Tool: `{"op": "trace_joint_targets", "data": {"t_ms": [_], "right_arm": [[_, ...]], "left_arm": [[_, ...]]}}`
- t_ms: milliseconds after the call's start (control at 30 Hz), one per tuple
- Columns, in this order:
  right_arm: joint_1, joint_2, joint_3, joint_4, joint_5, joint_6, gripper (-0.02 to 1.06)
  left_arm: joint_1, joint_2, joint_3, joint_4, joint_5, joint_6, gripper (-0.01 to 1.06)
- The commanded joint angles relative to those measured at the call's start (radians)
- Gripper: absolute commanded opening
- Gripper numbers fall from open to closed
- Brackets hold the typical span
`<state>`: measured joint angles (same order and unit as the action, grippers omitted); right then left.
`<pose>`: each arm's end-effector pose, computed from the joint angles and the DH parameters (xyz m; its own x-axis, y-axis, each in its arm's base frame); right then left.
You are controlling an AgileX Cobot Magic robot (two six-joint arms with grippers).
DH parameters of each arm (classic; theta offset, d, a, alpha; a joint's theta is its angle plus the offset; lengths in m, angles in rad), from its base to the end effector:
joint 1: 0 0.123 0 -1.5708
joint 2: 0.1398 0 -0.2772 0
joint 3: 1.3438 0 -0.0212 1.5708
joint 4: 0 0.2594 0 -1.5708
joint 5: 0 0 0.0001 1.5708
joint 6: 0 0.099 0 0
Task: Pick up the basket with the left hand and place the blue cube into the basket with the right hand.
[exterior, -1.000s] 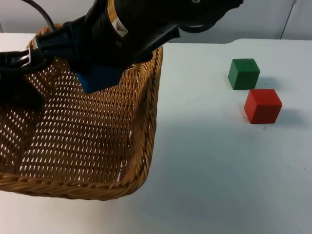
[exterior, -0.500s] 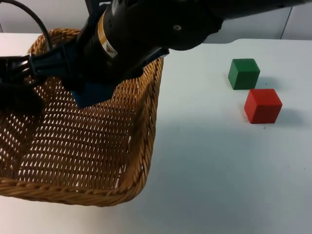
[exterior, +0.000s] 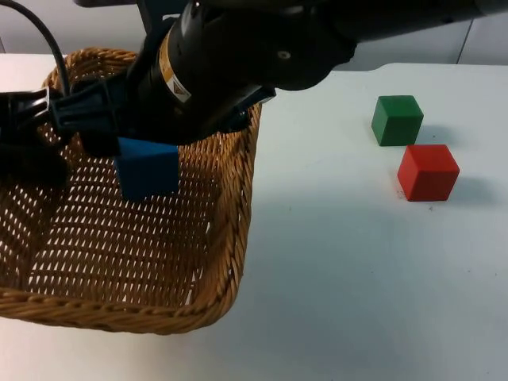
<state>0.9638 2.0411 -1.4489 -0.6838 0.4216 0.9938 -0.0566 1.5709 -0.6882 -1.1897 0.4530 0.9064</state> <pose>0.2834 0.3631 0.1720 -0.6394 -0.3330 -0.6930 -0.5044 0.8619 0.0513 0.2834 -0.0564 0.1522 -0.8693 -0.1729 -0.4631 0.0705 0.8838 -0.4624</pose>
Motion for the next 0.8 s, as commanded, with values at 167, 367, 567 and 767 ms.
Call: {"op": "trace_joint_targets", "data": {"t_ms": [167, 367, 567, 767], "right_arm": [[-0.002, -0.006, 0.003, -0.021, 0.116, -0.059, 0.83], [-0.002, -0.103, 0.003, 0.055, 0.161, -0.160, 0.83], [-0.002, -0.197, 0.003, 0.116, 0.151, -0.221, 0.83], [-0.002, -0.257, 0.003, 0.192, 0.152, -0.308, 0.83]], "left_arm": [[0.005, -0.012, -0.006, -0.044, 0.014, -0.016, 0.00], [0.005, -0.012, -0.006, -0.044, 0.014, -0.016, 0.00], [0.005, -0.012, -0.006, -0.047, 0.012, -0.016, 0.00], [0.005, -0.012, -0.006, -0.047, 0.008, -0.016, 0.00]]}}
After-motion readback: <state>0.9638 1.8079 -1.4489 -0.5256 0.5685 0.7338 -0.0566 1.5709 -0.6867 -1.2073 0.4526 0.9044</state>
